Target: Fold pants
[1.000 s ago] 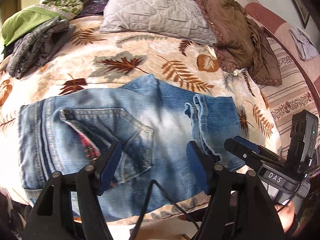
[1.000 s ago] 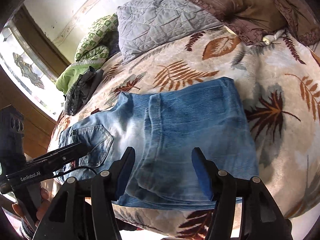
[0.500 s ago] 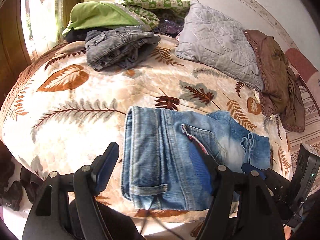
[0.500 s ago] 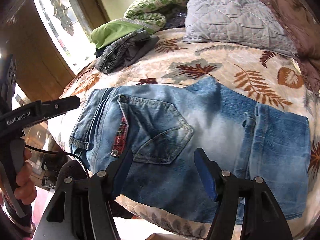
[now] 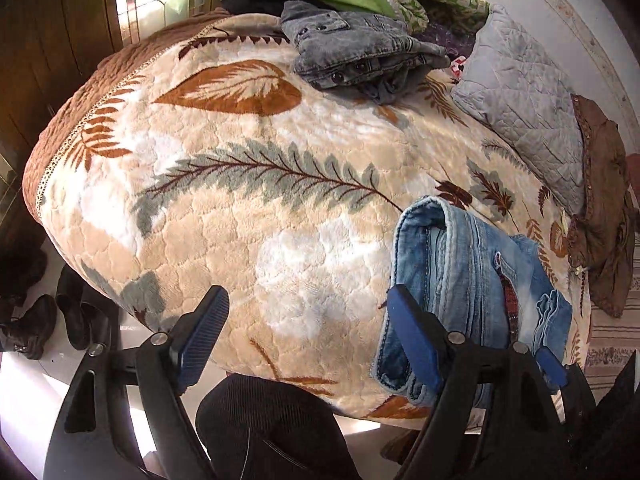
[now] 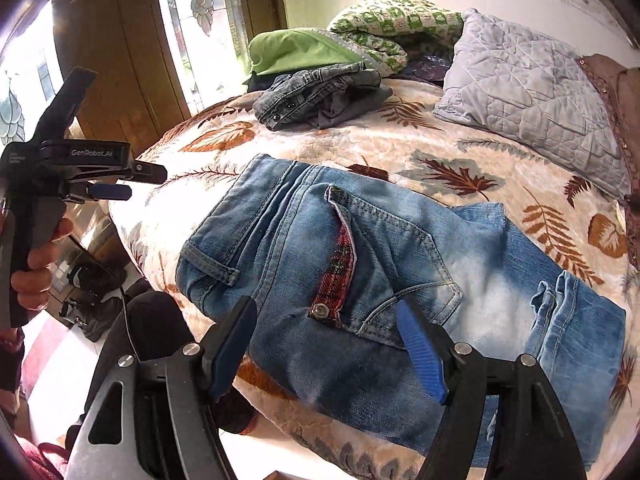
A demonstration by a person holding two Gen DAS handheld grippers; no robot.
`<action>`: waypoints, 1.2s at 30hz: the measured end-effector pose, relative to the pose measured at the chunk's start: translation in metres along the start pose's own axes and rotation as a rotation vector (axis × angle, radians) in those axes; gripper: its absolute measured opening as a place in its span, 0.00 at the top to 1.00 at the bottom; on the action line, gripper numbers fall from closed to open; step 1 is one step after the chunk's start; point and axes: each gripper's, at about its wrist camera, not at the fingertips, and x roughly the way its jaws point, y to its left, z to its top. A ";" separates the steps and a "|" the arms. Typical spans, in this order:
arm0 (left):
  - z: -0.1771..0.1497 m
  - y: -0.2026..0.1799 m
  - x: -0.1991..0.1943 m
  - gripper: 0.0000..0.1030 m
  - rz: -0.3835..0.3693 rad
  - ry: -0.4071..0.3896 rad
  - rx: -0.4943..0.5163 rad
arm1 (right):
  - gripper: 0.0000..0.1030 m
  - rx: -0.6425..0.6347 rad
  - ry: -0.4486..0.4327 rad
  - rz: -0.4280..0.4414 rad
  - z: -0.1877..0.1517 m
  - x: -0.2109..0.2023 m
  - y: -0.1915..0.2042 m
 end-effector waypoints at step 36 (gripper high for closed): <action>0.062 -0.072 0.105 0.46 -0.662 0.434 0.154 | 0.40 -0.708 -0.106 -0.339 -0.032 0.091 0.135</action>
